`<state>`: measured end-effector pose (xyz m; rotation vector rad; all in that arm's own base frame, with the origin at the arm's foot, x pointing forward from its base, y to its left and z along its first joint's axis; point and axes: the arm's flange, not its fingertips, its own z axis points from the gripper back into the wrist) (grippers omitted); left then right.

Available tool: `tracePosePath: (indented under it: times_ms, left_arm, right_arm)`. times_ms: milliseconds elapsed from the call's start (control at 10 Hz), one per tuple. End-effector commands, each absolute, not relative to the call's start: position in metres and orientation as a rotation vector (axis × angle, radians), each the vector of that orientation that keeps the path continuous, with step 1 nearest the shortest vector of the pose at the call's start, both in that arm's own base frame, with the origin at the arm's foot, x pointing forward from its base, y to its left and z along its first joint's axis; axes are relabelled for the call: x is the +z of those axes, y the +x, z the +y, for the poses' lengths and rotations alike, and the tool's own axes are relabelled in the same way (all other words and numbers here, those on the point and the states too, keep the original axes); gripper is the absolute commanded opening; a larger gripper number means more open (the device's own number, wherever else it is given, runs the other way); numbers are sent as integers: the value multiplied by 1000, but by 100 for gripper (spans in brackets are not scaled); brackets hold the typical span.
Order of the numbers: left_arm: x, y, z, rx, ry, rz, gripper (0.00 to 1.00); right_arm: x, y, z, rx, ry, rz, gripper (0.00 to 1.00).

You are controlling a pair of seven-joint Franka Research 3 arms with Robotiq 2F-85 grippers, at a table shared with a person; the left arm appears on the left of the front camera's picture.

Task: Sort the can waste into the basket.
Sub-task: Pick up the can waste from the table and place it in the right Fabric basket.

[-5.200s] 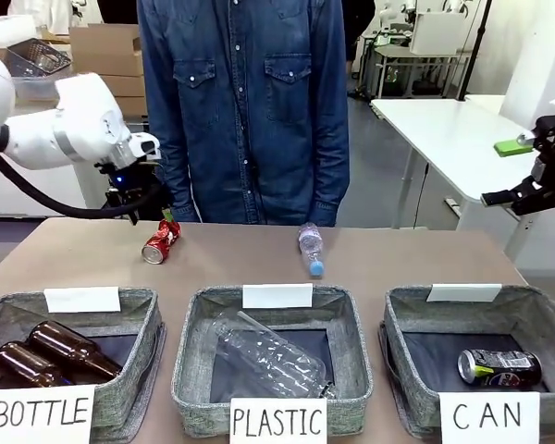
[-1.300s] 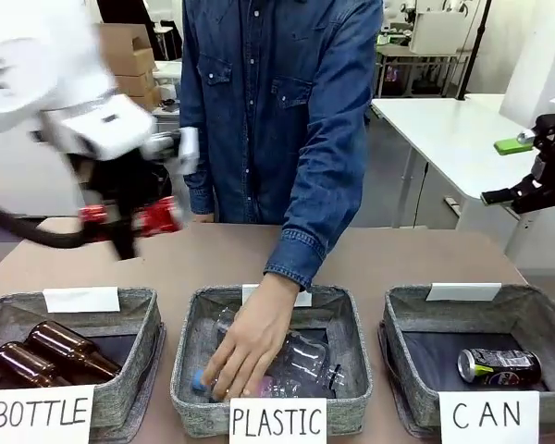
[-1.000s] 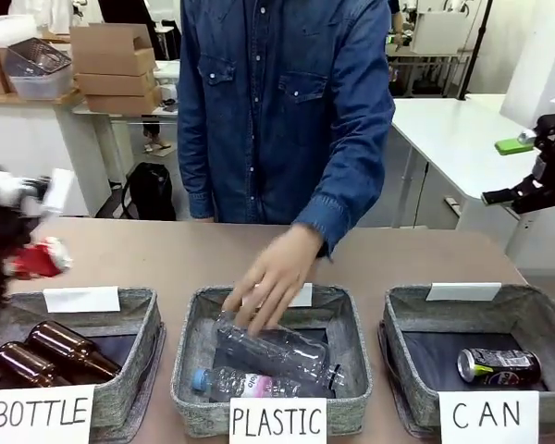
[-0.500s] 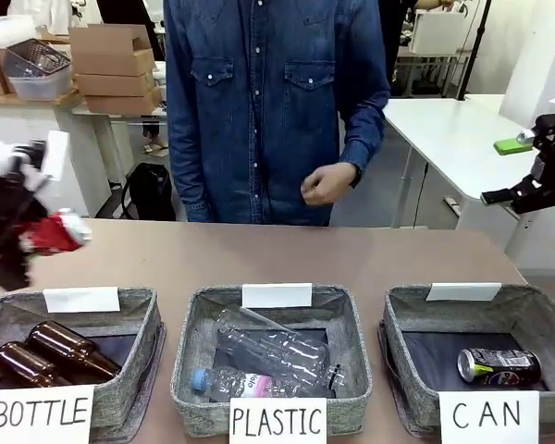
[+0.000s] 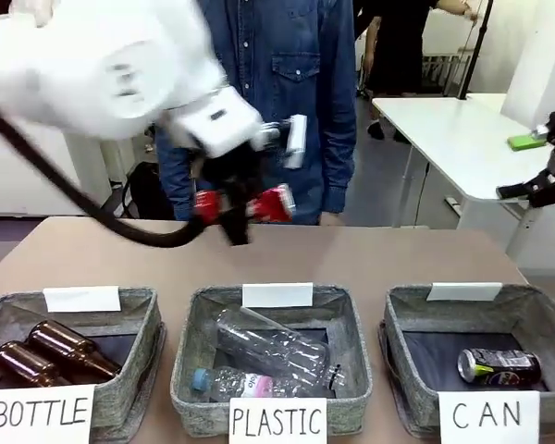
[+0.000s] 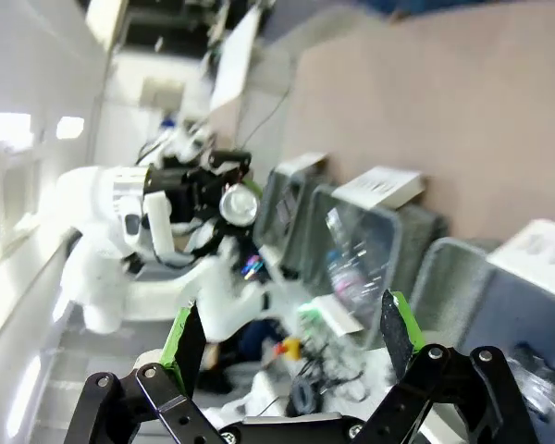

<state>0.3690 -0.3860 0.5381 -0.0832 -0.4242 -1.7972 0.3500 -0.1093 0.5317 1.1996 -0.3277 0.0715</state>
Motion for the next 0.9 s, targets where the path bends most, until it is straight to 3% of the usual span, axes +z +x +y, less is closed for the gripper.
tracePosePath:
  times_ms: [0,200,300,400,500,800]
  left_arm:
    - [554,401,-463,-1839,-151,-437,0]
    - [532,395,-531,-1882,-298,-362,0]
    - [516,392,-564,-1919,-359,-281,0]
    - [506,387,-583,-1943,-357,-219,0]
    - [496,383,-600,-1954,-344,-170,0]
    - [466,374,-631,-1978,-323,-75,0]
  right_arm:
    - [569,287,-185,20,944,-603,100]
    - [557,253,-248,-162,805,-807,100]
    - [542,241,-268,-133,734,-886,100]
    - [533,239,-277,-102,788,-986,100]
    - [575,224,-271,-129,817,-839,100]
    - [575,224,-271,-129,817,-839,100]
